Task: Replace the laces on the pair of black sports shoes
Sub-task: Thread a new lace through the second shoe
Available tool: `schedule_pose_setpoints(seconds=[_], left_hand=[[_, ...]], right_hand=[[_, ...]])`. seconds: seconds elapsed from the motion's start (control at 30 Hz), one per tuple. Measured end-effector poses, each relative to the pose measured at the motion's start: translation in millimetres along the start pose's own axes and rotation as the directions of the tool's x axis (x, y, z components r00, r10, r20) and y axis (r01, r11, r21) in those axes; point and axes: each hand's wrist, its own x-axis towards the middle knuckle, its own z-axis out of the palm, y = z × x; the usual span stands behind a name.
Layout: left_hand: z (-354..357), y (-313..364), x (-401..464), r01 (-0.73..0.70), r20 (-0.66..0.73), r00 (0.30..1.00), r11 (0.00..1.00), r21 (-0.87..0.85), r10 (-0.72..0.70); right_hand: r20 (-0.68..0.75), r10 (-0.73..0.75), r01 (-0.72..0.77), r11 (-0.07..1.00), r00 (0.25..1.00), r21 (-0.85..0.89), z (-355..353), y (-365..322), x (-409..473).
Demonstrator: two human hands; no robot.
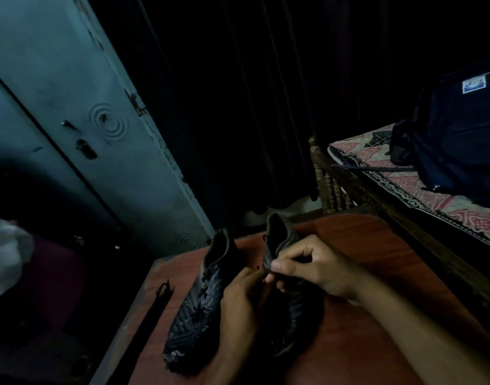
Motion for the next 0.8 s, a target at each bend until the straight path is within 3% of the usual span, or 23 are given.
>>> schedule_pose_setpoints(seconds=[0.07, 0.17, 0.27, 0.43, 0.57, 0.67, 0.8], left_hand=[[-3, 3, 4, -0.055, -0.034, 0.998, 0.997, 0.06, 0.057], [-14, 19, 12, -0.173, -0.056, 0.982, 0.975, 0.139, 0.182], [-32, 39, 17, -0.286, -0.084, 0.944, 0.921, 0.265, 0.318], [-69, 56, 19, -0.428, -0.072, 0.888, 0.875, 0.227, 0.454], [-96, 64, 15, -0.456, -0.033, 0.876, 0.848, 0.27, 0.482], [-109, 76, 20, -0.45, -0.109, 0.869, 0.863, 0.227, 0.482], [-115, 78, 24, -0.464, -0.097, 0.866, 0.861, 0.209, 0.49]], right_hand=[[-0.075, 0.033, -0.027, 0.997, 0.997, 0.071, -4, 5, 1], [-0.146, 0.044, -0.068, 0.983, 0.988, -0.169, -9, 23, 4], [-0.115, 0.06, -0.092, 0.948, 0.992, -0.304, -9, 35, 4], [-0.084, 0.021, -0.048, 0.94, 0.996, -0.338, -8, 36, 7], [-0.101, 0.021, -0.055, 0.936, 0.995, -0.348, -1, 34, 6], [-0.113, 0.024, -0.062, 0.933, 0.993, -0.353, -1, 36, 6], [-0.146, -0.063, 0.01, 0.943, 0.987, -0.334, 2, 35, 8]])
